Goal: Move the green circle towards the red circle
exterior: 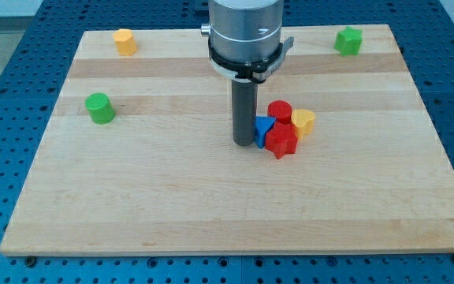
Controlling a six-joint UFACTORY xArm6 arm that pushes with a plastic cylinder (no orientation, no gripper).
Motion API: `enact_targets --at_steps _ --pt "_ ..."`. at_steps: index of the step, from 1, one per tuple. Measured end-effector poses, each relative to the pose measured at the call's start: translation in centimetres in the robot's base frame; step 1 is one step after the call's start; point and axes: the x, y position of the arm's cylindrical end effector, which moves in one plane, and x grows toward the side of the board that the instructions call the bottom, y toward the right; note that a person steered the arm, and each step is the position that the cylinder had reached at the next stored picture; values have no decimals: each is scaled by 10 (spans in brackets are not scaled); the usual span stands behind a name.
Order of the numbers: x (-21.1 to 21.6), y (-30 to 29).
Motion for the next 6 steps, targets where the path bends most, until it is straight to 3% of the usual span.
enact_targets --at_steps 4,5,6 --pt "-12 -10" --pt "-12 -26" --pt "-7 -85"
